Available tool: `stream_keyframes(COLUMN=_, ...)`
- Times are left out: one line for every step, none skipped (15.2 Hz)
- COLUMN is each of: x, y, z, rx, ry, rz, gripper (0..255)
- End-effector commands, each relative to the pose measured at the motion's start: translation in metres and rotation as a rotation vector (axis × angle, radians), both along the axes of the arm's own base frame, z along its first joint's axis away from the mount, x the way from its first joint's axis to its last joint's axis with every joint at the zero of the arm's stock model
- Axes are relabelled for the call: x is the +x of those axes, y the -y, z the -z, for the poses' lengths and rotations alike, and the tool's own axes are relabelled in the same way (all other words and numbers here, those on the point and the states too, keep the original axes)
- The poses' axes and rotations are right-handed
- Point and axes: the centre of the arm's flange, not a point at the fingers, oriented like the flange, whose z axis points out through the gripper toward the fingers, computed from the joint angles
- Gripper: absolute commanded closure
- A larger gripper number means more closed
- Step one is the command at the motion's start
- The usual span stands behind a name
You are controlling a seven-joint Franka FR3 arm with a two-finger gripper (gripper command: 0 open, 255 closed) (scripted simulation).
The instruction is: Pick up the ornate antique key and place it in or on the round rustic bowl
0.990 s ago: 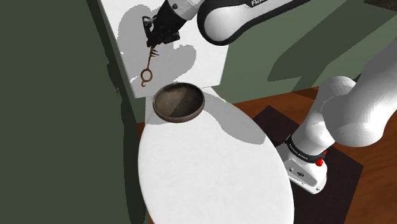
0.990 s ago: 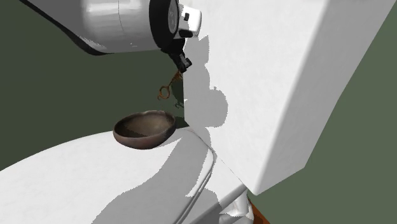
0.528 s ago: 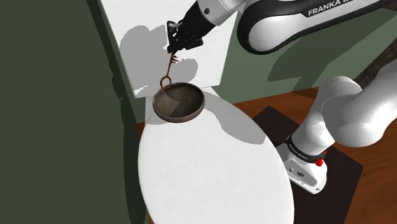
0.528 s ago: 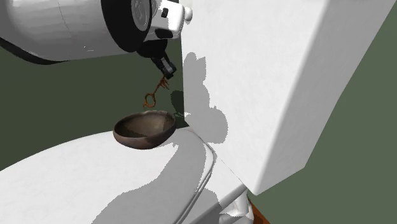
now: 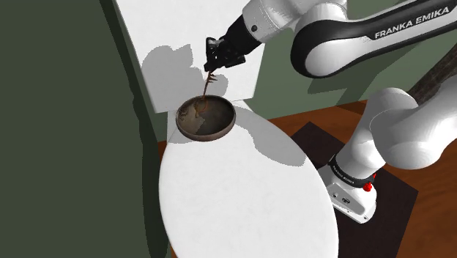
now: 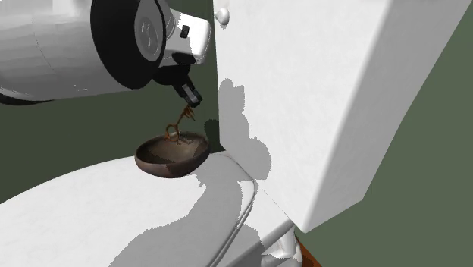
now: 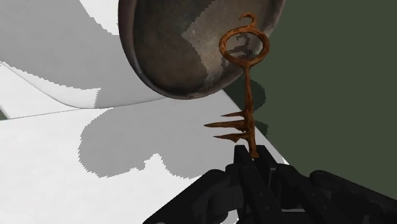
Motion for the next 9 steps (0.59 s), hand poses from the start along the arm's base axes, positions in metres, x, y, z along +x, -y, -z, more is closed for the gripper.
stream_keyframes(x=0.0, y=-0.001, z=0.012, rx=0.0, ry=0.0, rz=0.0, gripper=255)
stream_keyframes(x=0.0, y=-0.001, z=0.017, rx=0.0, ry=0.0, rz=0.0, gripper=255)
stream_keyframes(x=0.0, y=-0.001, z=0.022, rx=0.0, ry=0.0, rz=0.0, gripper=255)
stream_keyframes(x=0.0, y=-0.001, z=0.028, rx=0.0, ry=0.0, rz=0.0, gripper=255)
stream_keyframes(x=0.0, y=-0.001, z=0.033, rx=0.0, ry=0.0, rz=0.0, gripper=255)
stream_keyframes(x=0.0, y=-0.001, z=0.038, rx=0.0, ry=0.0, rz=0.0, gripper=255)
stream_keyframes(x=0.0, y=-0.001, z=0.044, rx=0.0, ry=0.0, rz=0.0, gripper=255)
stream_keyframes(x=0.0, y=-0.001, z=0.049, rx=0.0, ry=0.0, rz=0.0, gripper=255)
stream_keyframes(x=0.0, y=-0.001, z=0.054, rx=0.0, ry=0.0, rz=0.0, gripper=255)
